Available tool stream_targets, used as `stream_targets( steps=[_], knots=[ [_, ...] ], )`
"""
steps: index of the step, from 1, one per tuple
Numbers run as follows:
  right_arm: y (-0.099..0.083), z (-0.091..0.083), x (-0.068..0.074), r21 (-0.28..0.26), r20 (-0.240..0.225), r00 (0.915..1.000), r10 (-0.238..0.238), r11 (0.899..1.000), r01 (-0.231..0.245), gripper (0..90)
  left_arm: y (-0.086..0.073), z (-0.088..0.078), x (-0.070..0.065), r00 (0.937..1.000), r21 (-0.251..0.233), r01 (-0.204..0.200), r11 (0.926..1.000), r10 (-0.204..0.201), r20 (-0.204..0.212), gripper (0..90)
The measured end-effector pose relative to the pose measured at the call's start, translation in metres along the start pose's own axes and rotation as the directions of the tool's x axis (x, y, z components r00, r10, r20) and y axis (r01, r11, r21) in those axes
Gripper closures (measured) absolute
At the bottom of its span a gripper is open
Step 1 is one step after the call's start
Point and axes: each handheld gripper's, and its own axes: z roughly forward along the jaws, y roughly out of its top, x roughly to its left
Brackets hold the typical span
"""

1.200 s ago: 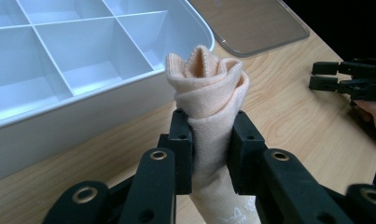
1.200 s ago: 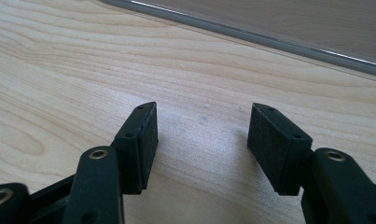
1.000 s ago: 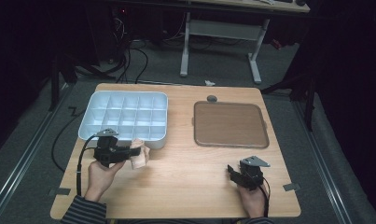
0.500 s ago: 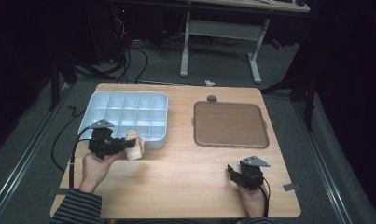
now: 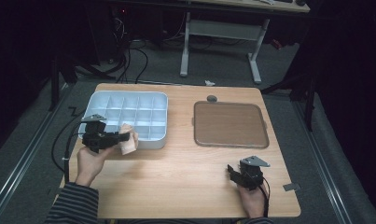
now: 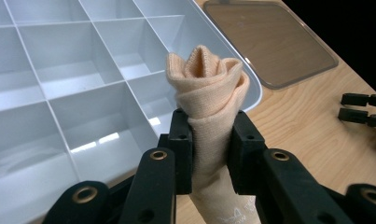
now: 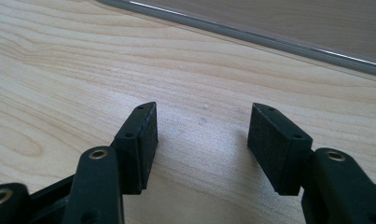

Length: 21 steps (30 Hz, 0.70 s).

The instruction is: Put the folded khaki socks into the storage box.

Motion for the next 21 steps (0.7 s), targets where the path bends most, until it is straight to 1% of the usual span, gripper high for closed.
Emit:
stream_targets(
  steps=[3,4,7,8,9,10,11,13,14,16,19,21],
  knots=[
    [0.000,0.000,0.000,0.000,0.000,1.0000,0.000,1.000,0.000,42.9,0.006,-0.002,0.000,0.9999,-0.006,-0.011,0.9999,0.011,-0.002,74.4],
    [0.000,0.000,0.000,0.000,0.000,1.0000,0.000,1.000,0.000,42.9,0.008,-0.003,0.001,0.9998,-0.003,-0.018,0.9998,0.018,-0.006,74.4],
    [0.000,0.000,0.000,0.000,0.000,1.0000,-0.001,1.000,0.001,42.9,0.013,-0.003,0.003,0.9997,0.000,-0.022,0.9998,0.022,-0.012,74.4],
    [0.000,0.000,0.000,0.000,0.000,1.0000,0.000,1.000,0.000,42.9,0.014,-0.002,0.003,0.9996,0.000,-0.023,0.9997,0.023,-0.014,74.4],
    [0.000,0.000,0.000,0.000,0.000,1.0000,-0.001,1.000,0.001,42.9,0.016,-0.002,0.005,0.9999,-0.005,-0.014,0.9999,0.014,-0.007,74.4],
    [0.000,0.000,0.000,0.000,0.001,1.0000,0.000,1.000,0.000,42.9,0.018,-0.001,0.006,0.9999,-0.002,-0.013,0.9999,0.013,-0.008,74.4],
    [0.000,0.000,0.000,0.000,0.001,1.0000,-0.001,1.000,0.001,42.9,0.021,0.001,0.006,0.9994,0.006,-0.024,0.9997,0.025,-0.025,74.4],
    [0.000,0.000,0.000,0.000,0.002,1.0000,0.001,1.000,-0.001,42.9,0.025,0.003,0.007,0.9990,0.012,-0.035,0.9993,0.035,-0.027,74.4],
    [0.000,0.000,0.000,0.000,0.001,1.0000,0.000,1.000,0.000,42.9,0.027,0.004,0.008,0.9991,0.011,-0.034,0.9994,0.034,-0.023,74.4],
    [0.000,0.000,0.000,0.000,0.002,1.0000,0.000,1.000,0.000,42.9,0.032,0.006,0.010,0.9983,0.023,-0.043,0.9988,0.044,-0.040,74.4],
    [0.000,0.000,0.000,0.000,0.002,1.0000,0.000,1.000,0.000,42.9,0.036,0.008,0.013,0.9980,0.027,-0.041,0.9988,0.043,-0.046,74.4],
    [0.000,0.000,0.000,0.000,0.002,1.0000,0.000,1.000,0.000,42.9,0.038,0.010,0.016,0.9986,0.030,-0.035,0.9989,0.036,-0.039,74.4]
  ],
)
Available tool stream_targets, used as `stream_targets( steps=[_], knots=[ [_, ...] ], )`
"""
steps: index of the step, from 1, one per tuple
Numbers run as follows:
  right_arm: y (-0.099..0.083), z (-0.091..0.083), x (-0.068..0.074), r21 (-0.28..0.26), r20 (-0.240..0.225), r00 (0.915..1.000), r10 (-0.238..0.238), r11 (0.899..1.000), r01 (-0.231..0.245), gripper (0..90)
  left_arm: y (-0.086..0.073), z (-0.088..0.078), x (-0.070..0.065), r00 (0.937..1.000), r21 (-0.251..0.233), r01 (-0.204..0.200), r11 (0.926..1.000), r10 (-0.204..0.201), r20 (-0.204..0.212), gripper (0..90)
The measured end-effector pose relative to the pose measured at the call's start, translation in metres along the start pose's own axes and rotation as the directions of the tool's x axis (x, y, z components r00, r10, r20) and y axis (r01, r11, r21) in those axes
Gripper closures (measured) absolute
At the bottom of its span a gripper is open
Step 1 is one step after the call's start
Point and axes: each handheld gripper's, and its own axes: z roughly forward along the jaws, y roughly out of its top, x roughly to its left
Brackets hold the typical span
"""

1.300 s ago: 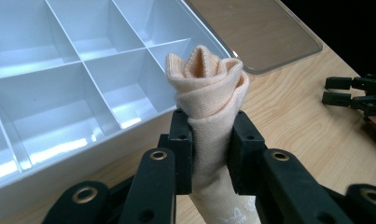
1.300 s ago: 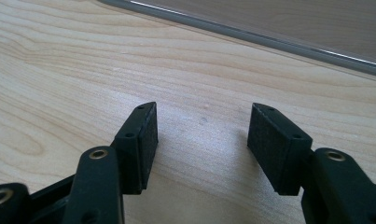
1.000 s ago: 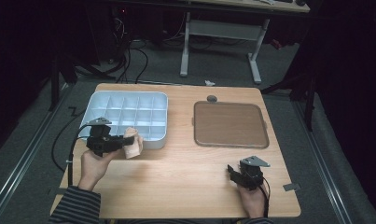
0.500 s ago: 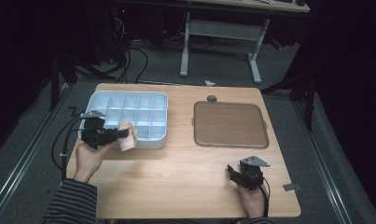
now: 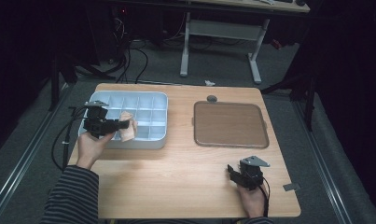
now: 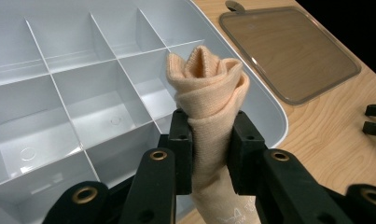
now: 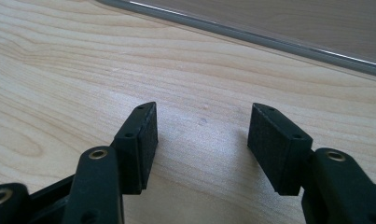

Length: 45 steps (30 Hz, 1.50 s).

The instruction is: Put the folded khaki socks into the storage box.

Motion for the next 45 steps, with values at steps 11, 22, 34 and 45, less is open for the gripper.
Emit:
stream_targets(
  steps=[11,22,34,45],
  knots=[
    [0.000,0.000,0.000,0.000,0.001,1.0000,0.000,1.000,0.000,42.5,0.006,0.014,0.015,0.9995,0.039,-0.008,0.9992,0.009,-0.032,74.3],
    [0.000,0.000,0.000,0.002,0.004,1.0000,0.005,1.000,-0.005,41.0,0.002,0.029,0.025,0.9994,0.096,0.003,0.9954,0.001,-0.035,74.3],
    [0.000,0.000,0.000,0.004,0.006,0.9999,0.008,1.000,-0.008,40.2,-0.002,0.039,0.034,0.9988,0.160,-0.006,0.9871,0.014,-0.047,74.6],
    [0.000,0.000,0.000,0.003,0.006,1.0000,0.007,1.000,-0.007,40.2,-0.004,0.044,0.034,0.9983,0.193,-0.002,0.9811,0.013,-0.057,74.6]
  ],
)
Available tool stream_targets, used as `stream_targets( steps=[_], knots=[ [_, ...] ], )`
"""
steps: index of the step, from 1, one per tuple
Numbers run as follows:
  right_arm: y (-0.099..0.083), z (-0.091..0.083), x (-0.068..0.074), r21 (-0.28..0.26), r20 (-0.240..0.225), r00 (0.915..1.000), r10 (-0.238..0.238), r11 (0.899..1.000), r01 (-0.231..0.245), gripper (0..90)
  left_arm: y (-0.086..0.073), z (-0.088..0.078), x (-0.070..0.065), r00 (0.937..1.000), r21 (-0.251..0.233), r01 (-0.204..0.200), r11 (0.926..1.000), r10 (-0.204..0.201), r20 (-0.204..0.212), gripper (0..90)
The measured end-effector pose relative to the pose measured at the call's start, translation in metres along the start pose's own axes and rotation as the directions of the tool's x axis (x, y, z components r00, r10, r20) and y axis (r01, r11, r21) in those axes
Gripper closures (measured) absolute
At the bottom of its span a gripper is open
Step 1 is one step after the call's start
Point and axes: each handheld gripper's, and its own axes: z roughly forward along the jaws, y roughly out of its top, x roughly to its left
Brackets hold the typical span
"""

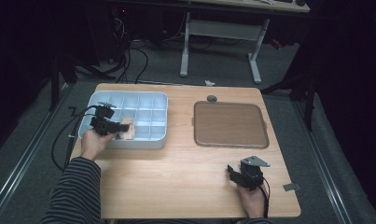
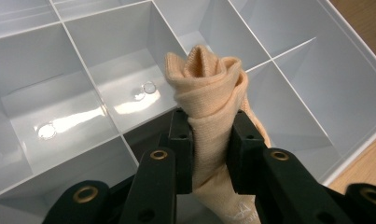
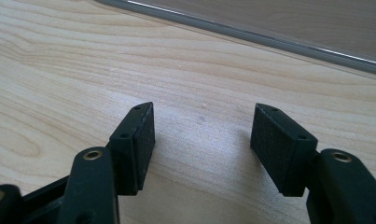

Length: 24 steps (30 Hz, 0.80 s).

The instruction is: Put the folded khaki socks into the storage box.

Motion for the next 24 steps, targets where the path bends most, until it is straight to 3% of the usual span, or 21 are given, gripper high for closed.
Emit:
stream_targets(
  steps=[19,24],
  knots=[
    [0.000,0.000,0.000,0.001,0.000,1.0000,0.001,1.000,-0.001,40.1,-0.001,0.005,-0.002,0.9987,0.051,-0.030,0.9982,0.032,-0.039,75.0],
    [0.000,0.000,0.000,0.001,0.000,1.0000,0.001,1.000,-0.001,40.0,-0.003,0.012,-0.003,0.9945,0.108,-0.057,0.9925,0.065,-0.081,75.1]
  ],
)
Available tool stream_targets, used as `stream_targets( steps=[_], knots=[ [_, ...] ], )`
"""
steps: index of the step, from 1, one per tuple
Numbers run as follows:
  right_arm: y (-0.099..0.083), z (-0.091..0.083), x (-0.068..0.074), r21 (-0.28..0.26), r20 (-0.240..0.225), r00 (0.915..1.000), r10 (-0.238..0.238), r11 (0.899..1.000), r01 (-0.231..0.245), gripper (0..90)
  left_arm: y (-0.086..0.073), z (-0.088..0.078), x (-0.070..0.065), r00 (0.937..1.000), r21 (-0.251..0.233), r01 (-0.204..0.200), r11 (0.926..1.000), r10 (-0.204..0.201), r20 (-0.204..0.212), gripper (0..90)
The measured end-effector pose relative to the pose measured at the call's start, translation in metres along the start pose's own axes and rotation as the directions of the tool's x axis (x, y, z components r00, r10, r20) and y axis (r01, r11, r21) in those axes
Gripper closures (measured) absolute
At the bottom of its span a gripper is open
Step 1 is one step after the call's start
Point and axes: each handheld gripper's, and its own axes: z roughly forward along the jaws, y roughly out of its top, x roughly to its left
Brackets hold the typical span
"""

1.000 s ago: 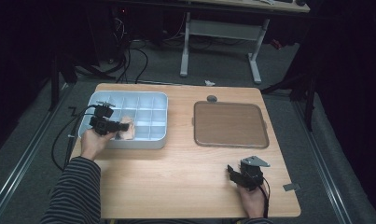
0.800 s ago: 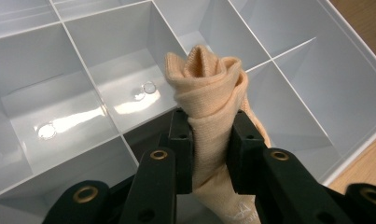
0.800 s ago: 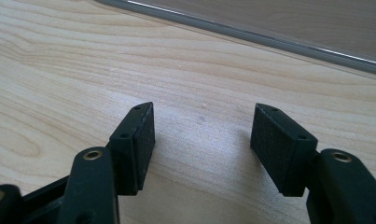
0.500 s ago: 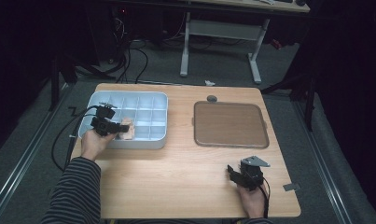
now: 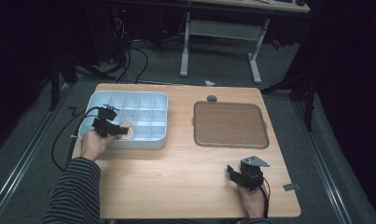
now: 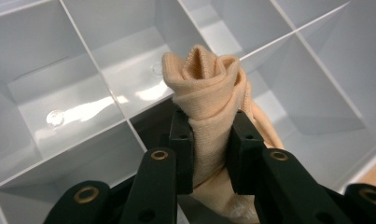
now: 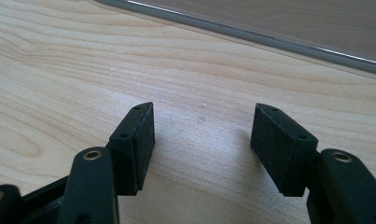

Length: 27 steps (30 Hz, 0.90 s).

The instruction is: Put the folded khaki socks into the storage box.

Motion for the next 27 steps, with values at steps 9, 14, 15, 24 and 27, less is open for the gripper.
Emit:
stream_targets(
  steps=[9,14,15,24,27],
  knots=[
    [0.000,0.000,0.000,-0.001,-0.001,1.0000,-0.001,1.000,0.001,39.9,-0.003,0.013,0.001,0.9998,0.033,0.015,0.9994,-0.016,0.012,75.1],
    [0.000,0.000,0.000,0.000,-0.001,1.0000,-0.001,1.000,0.001,39.9,-0.002,0.013,0.002,0.9995,0.057,0.026,0.9981,-0.027,0.016,74.6],
    [0.000,0.000,0.000,0.000,-0.001,1.0000,-0.001,1.000,0.001,39.9,-0.002,0.013,0.002,0.9997,0.056,0.024,0.9981,-0.024,0.009,74.1],
    [0.000,0.000,0.000,0.002,-0.001,1.0000,0.000,1.000,0.000,39.8,0.000,0.003,-0.001,0.9985,0.004,0.053,0.9986,-0.053,0.015,61.9],
    [0.000,0.000,0.000,0.001,-0.002,1.0000,0.000,1.000,0.000,39.8,0.000,0.002,-0.001,0.9987,-0.003,0.051,0.9987,-0.051,0.008,59.9]
  ],
)
